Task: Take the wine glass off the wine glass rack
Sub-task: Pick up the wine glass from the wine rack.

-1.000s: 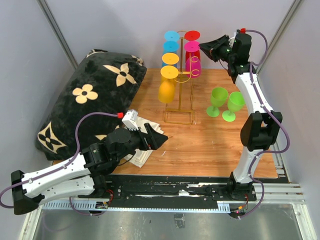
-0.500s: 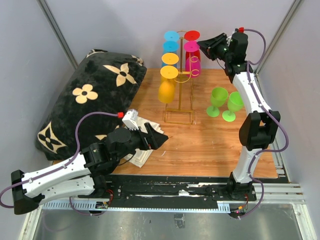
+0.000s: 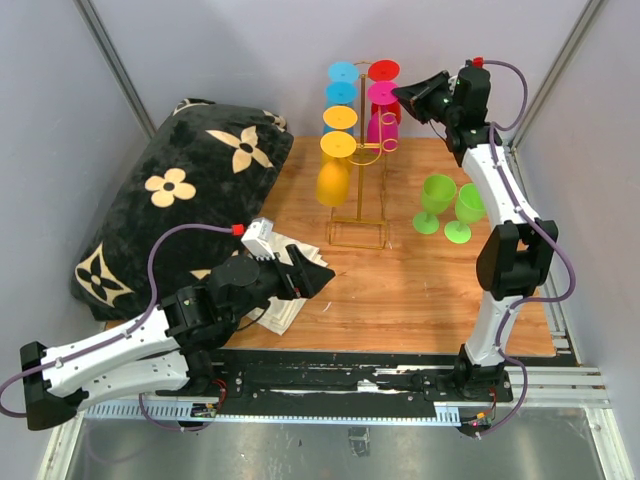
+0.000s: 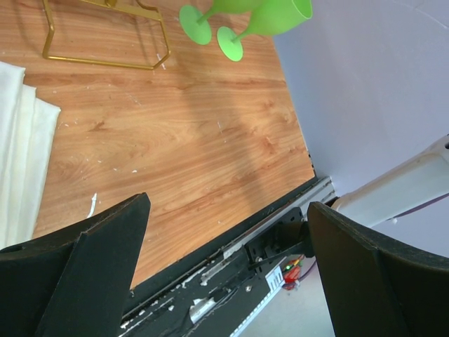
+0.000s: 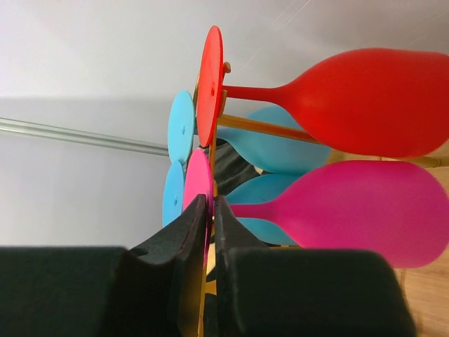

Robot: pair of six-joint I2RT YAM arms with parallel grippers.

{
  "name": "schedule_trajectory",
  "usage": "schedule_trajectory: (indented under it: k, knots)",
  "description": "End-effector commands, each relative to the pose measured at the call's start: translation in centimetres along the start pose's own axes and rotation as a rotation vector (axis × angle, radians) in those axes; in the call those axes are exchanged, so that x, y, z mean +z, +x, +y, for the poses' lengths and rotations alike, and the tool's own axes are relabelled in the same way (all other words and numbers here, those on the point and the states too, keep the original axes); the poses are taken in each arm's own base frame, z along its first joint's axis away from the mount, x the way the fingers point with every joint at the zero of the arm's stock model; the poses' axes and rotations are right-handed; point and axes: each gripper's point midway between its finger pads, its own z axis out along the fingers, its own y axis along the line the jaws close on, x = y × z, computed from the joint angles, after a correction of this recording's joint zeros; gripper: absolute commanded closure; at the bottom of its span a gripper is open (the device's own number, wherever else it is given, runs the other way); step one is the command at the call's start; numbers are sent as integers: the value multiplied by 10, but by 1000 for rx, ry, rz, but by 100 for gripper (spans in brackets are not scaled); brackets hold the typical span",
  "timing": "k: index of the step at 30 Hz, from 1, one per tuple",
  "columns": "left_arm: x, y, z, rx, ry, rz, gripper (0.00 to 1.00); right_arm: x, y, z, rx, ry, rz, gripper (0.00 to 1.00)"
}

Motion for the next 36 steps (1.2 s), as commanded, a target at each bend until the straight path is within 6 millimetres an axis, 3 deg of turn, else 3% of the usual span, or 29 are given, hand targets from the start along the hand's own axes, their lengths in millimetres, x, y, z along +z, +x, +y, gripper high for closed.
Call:
schedule_trajectory:
  k: [1,11,25,36]
  knots:
    - [-6,-14,-8,-14,13,-44,1,-7,2,13,-34,9,-38,92]
    - [-8,-16,-6,-23,9,-50,0,-17,-9,32,-15,-2,-84,98]
    - [-13,-28,-6,-13,0,-97,0,-23,-17,44,-19,-13,-118,99]
    - [-13,-25,-5,-14,4,-87,0,-25,-27,48,-43,8,-158,99]
